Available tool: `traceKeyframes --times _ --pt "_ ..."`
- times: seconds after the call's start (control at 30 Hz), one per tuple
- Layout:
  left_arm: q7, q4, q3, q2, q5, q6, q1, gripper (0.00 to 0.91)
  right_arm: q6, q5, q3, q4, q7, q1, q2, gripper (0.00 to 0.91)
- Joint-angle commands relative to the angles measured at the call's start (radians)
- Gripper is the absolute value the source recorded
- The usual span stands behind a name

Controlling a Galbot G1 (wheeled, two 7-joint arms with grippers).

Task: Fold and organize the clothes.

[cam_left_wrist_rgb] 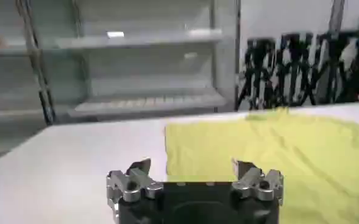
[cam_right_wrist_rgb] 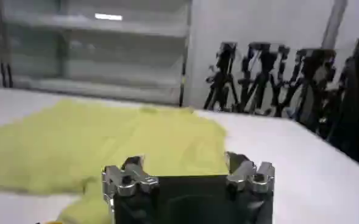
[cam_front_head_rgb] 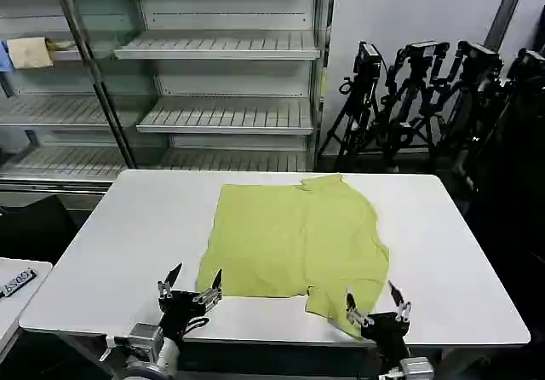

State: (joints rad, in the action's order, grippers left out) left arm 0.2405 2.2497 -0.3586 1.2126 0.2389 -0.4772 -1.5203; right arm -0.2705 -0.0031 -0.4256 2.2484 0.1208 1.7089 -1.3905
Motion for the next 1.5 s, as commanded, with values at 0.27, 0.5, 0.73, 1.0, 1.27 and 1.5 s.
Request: traceKeyframes --times 0.27,0.5,0.73,1.0,1.27,1.5 --pt "0.036 -0.122 0.061 -0.051 0.018 -0.101 0.055 0.907 -0.026 -0.046 0.069 -0.101 0.009 0.023 -0.015 0.907" --pt "0.029 -0.166 0.103 -0.067 0.037 -0.099 0.099 0.030 -0.034 -0.048 0.108 -0.108 0.014 0.023 -0.027 0.000" --pt "0.019 -0.172 0.105 -0.069 0.086 -0.080 0.111 0.020 -0.031 -0.043 0.116 -0.104 0.014 0.037 -0.027 0.000" --pt "0.014 -0.163 0.100 -0.080 0.108 -0.092 0.099 0.020 -0.033 -0.024 0.118 -0.090 0.013 0.049 -0.026 0.000" --pt "0.010 -0.120 0.083 -0.082 0.123 -0.077 0.071 0.020 -0.018 -0.013 0.121 -0.045 0.014 0.077 -0.027 0.000" --pt "0.007 -0.007 0.055 -0.088 0.123 -0.069 0.028 0.020 0.003 -0.016 0.106 0.064 0.020 0.123 -0.031 0.000"
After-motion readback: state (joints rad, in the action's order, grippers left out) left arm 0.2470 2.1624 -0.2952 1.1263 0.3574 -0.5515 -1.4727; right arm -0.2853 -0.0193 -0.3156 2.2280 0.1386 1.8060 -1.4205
